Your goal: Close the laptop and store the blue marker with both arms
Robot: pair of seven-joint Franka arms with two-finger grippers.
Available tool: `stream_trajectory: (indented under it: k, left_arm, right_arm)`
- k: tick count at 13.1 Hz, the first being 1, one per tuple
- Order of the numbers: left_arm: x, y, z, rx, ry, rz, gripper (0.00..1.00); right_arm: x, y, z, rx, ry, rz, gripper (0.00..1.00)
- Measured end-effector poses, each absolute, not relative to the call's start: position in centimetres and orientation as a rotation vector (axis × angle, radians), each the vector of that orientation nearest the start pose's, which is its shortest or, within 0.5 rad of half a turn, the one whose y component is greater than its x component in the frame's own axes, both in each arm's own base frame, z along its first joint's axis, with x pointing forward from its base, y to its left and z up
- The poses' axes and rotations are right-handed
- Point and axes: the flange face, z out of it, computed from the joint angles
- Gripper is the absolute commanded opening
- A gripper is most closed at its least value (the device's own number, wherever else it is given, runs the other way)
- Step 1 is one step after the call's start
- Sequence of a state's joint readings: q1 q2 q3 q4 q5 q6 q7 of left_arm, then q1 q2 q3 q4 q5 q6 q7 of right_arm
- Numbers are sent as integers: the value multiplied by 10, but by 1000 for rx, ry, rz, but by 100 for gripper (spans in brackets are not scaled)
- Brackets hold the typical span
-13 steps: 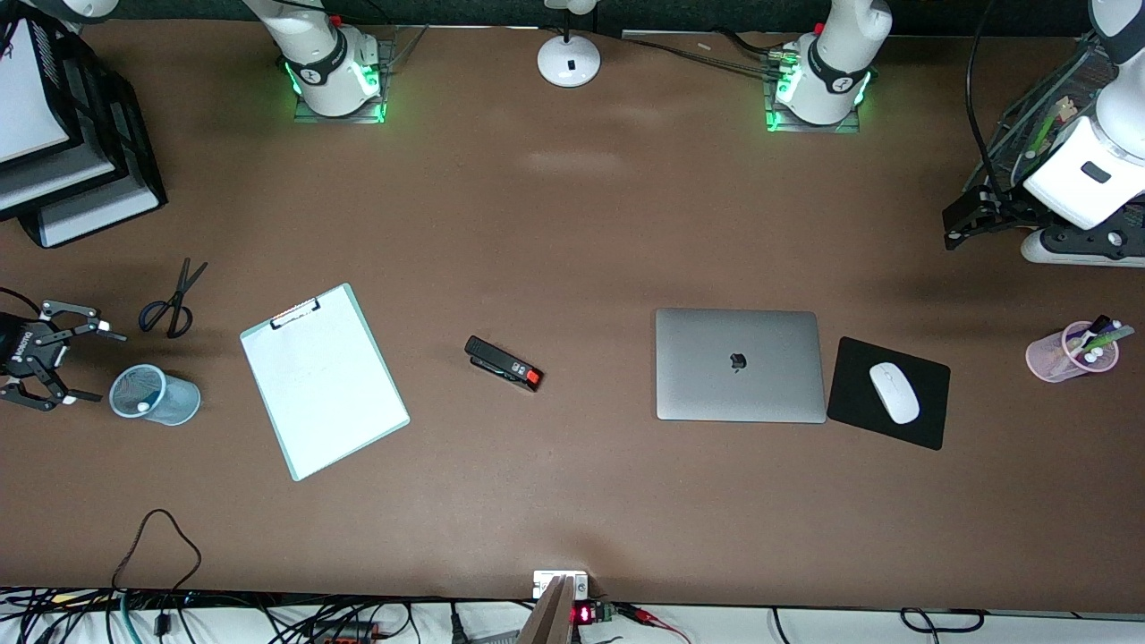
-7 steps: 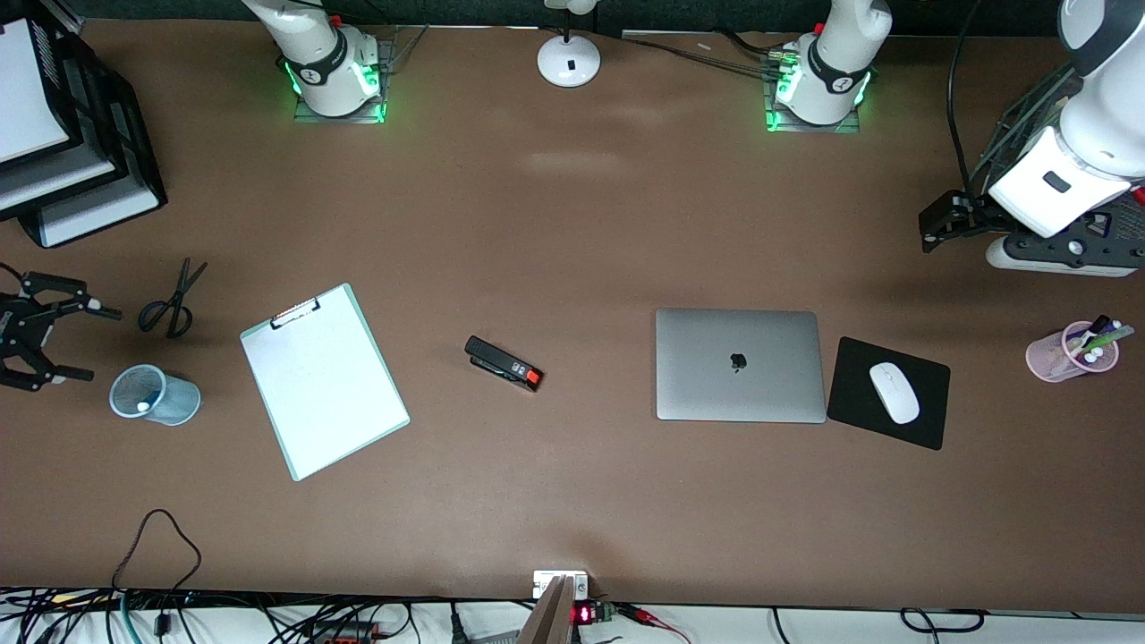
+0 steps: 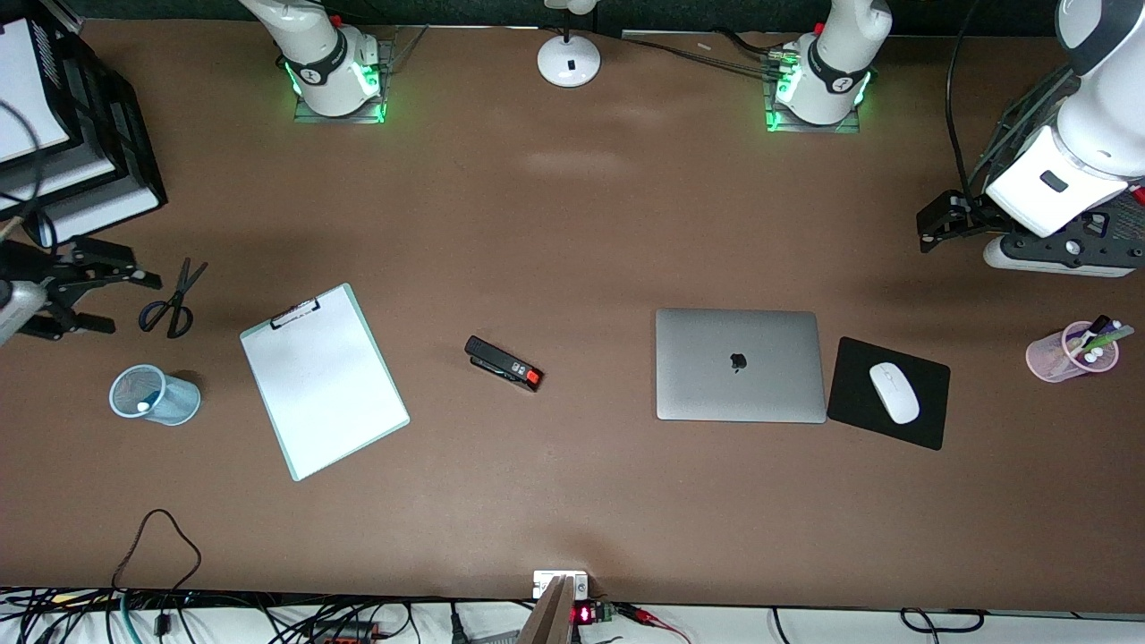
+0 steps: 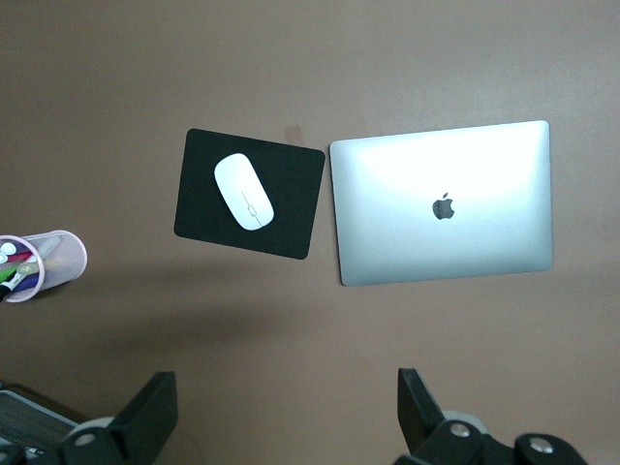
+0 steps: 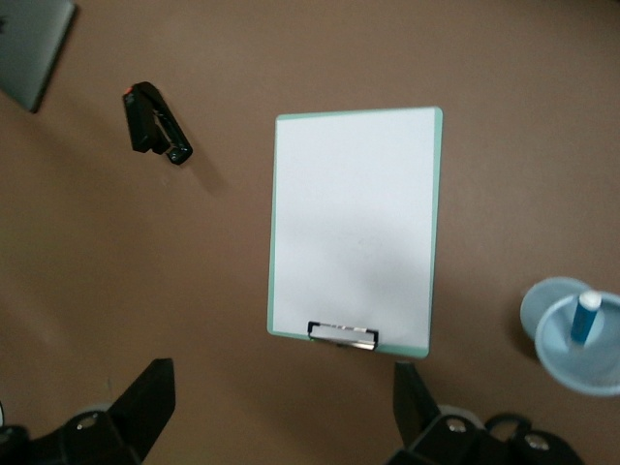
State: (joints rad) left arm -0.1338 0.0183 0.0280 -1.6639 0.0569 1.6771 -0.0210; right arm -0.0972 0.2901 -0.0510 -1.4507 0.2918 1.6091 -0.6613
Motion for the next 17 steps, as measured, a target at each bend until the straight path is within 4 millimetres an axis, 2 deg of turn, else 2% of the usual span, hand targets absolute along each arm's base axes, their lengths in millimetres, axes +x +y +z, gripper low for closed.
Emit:
stream_trajectory:
  k: [2,5,9,12,17]
  left_arm:
    - [564,-52,580,-3081,136,2,100]
    - [563,-47,588,-3082,136,-19,100]
    - [563,-30,591,-3083,108,-23,100]
    - [562,-31,591,-3083,114,-10,100]
    - [560,-33,590,-3082,119,13,100]
  right_arm:
    - [628,-34,524,-2836,-554,95,100]
    - [615,-15,532,-2921,-350,165,100]
    - [592,-12,559,-2996,-149,191,100]
    - [576,-16,564,-3053,-42,216,100]
    - [548,13,573,-3122,-19,150,100]
